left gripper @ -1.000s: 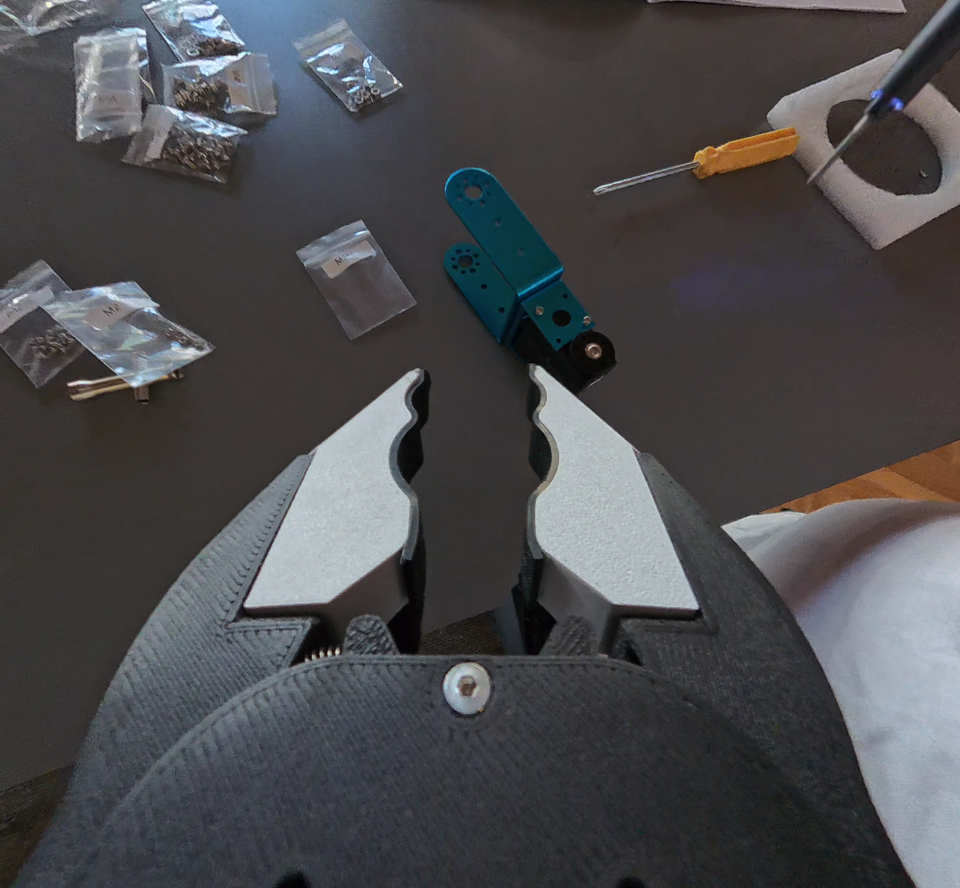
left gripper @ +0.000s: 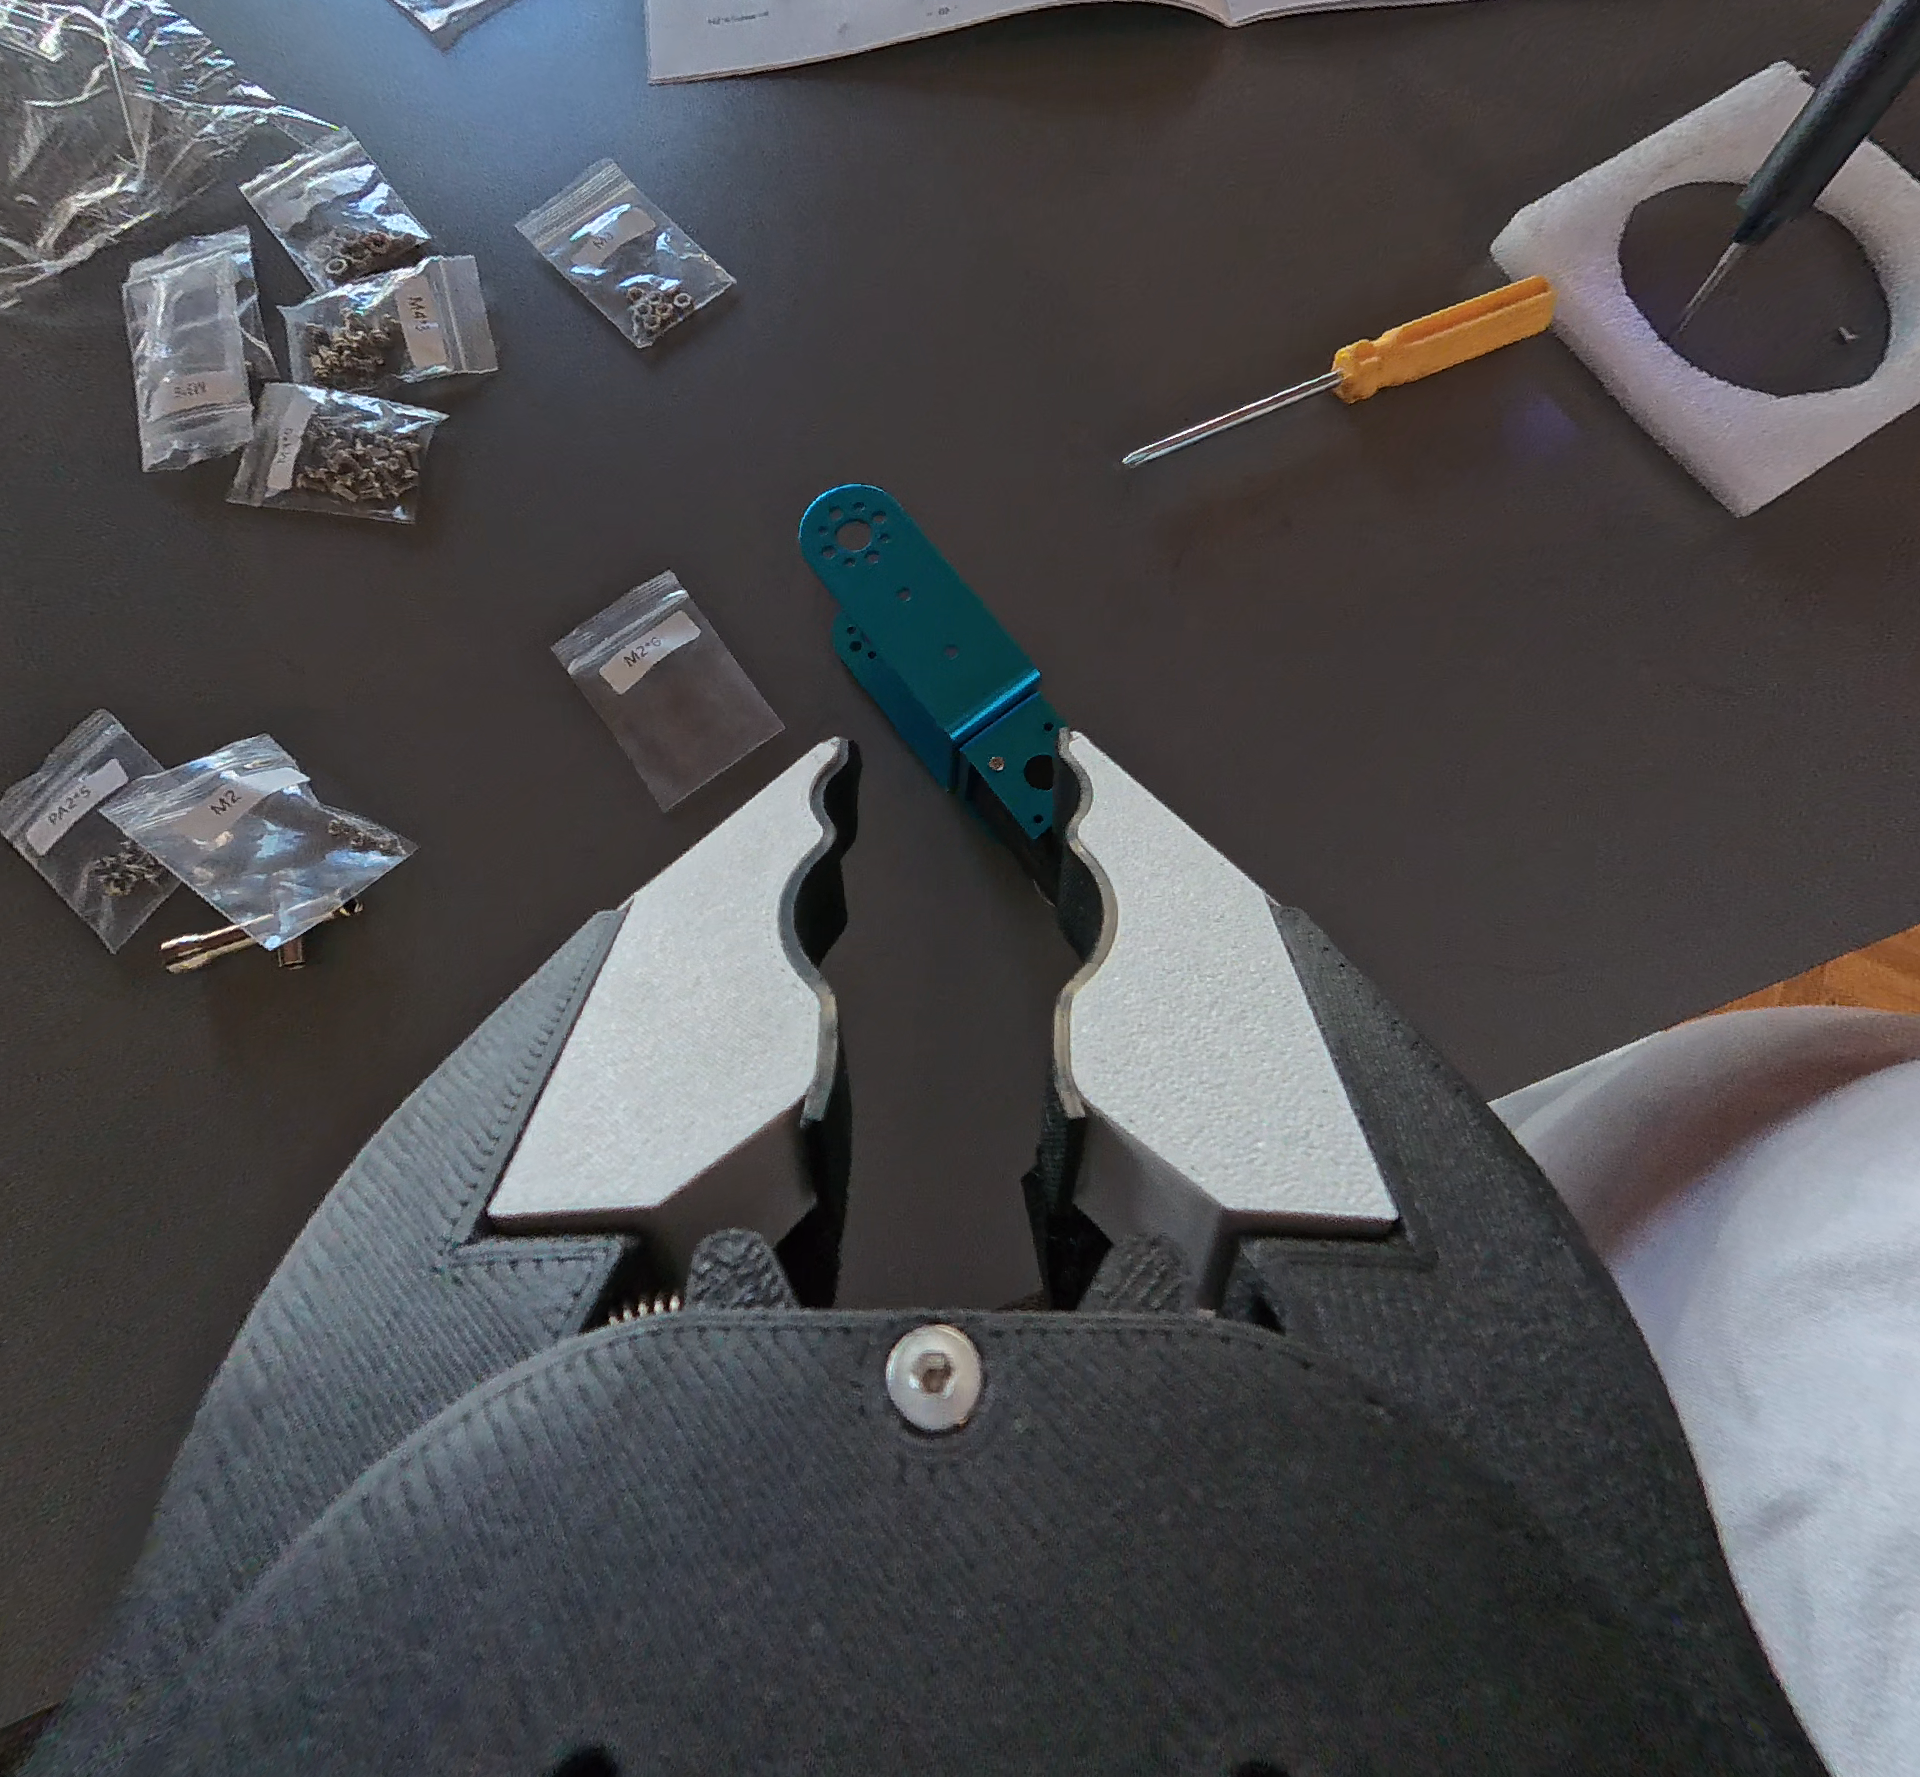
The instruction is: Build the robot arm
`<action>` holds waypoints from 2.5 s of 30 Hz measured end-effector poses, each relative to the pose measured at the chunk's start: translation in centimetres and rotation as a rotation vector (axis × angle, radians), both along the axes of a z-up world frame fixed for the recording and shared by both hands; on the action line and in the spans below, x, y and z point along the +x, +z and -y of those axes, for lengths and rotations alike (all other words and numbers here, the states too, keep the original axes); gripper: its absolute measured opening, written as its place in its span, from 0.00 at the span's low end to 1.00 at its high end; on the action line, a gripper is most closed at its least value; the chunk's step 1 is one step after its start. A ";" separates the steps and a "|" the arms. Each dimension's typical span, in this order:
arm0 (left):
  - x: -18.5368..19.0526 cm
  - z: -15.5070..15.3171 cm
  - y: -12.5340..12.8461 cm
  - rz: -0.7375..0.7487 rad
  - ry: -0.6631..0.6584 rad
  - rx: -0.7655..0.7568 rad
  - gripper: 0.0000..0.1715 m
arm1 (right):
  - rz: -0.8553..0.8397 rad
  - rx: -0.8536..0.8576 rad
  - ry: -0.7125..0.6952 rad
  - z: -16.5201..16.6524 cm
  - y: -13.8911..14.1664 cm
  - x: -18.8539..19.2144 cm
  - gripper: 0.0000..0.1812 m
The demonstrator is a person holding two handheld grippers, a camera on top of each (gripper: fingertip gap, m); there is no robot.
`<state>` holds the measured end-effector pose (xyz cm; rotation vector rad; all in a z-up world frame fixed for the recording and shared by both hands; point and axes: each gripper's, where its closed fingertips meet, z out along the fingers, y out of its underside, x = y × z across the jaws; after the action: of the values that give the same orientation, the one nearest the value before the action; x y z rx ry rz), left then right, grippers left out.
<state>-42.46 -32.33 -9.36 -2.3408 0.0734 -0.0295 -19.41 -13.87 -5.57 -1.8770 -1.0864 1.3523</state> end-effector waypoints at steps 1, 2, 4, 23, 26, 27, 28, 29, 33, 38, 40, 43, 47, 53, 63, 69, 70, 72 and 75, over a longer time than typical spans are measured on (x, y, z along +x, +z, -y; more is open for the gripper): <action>0.0 0.0 0.0 0.002 0.002 0.000 0.21 | 0.001 0.007 0.001 0.0 0.1 0.0 0.09; -0.1 0.1 0.0 0.002 0.004 0.000 0.21 | 0.004 0.016 0.000 0.0 0.2 0.0 0.09; -0.1 0.1 0.2 -0.003 0.006 0.006 0.21 | 0.004 0.029 0.004 0.0 0.5 0.0 0.09; 13.6 -5.2 3.2 0.414 -0.369 0.348 0.16 | -0.158 0.078 0.218 4.8 12.9 -7.5 0.09; 14.1 -6.3 4.1 0.525 -0.348 0.430 0.15 | -0.166 0.087 0.274 6.3 13.9 -9.9 0.09; 14.0 -6.6 4.1 0.544 -0.334 0.446 0.15 | -0.165 0.092 0.294 6.9 14.1 -10.6 0.09; 13.7 -6.9 4.1 0.547 -0.320 0.463 0.15 | -0.163 0.096 0.312 7.4 14.2 -11.3 0.09; 13.2 -7.1 4.1 0.540 -0.298 0.483 0.15 | -0.161 0.101 0.327 7.8 14.3 -11.9 0.09; 11.9 -6.6 5.3 0.563 -0.245 0.586 0.12 | -0.152 0.113 0.377 9.4 14.4 -13.8 0.09; 10.8 -6.1 5.1 0.584 -0.210 0.608 0.03 | -0.134 0.113 0.406 10.3 13.9 -15.1 0.09; 10.6 -6.0 5.1 0.586 -0.204 0.621 0.02 | -0.127 0.114 0.408 10.5 13.7 -15.4 0.09; 10.4 -5.9 5.1 0.559 -0.203 0.626 0.00 | -0.126 0.105 0.412 10.6 13.6 -15.5 0.09; 10.5 -5.7 5.0 0.533 -0.223 0.615 0.00 | -0.130 0.108 0.410 10.6 13.7 -15.3 0.09; 10.9 -5.3 4.4 0.369 -0.269 0.587 0.00 | -0.146 0.102 0.422 10.9 14.4 -14.9 0.09; 11.4 -4.9 4.1 0.181 -0.305 0.572 0.00 | -0.111 0.096 0.442 11.3 13.4 -14.7 0.09; 11.4 -4.9 4.0 0.178 -0.308 0.563 0.00 | -0.105 0.087 0.448 11.2 13.1 -14.5 0.09; 11.5 -4.9 4.1 0.180 -0.314 0.562 0.00 | -0.101 0.091 0.449 11.2 13.1 -14.4 0.09; 11.7 -4.9 3.9 0.171 -0.325 0.550 0.00 | -0.085 0.102 0.459 11.3 12.8 -14.3 0.09; 11.9 -4.7 3.6 0.140 -0.349 0.530 0.00 | -0.066 0.117 0.477 11.5 12.6 -14.1 0.09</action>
<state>-30.54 -27.65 -5.80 -1.7685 0.3729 -0.3089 -33.49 -25.37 7.00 -1.5324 -1.6099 1.5502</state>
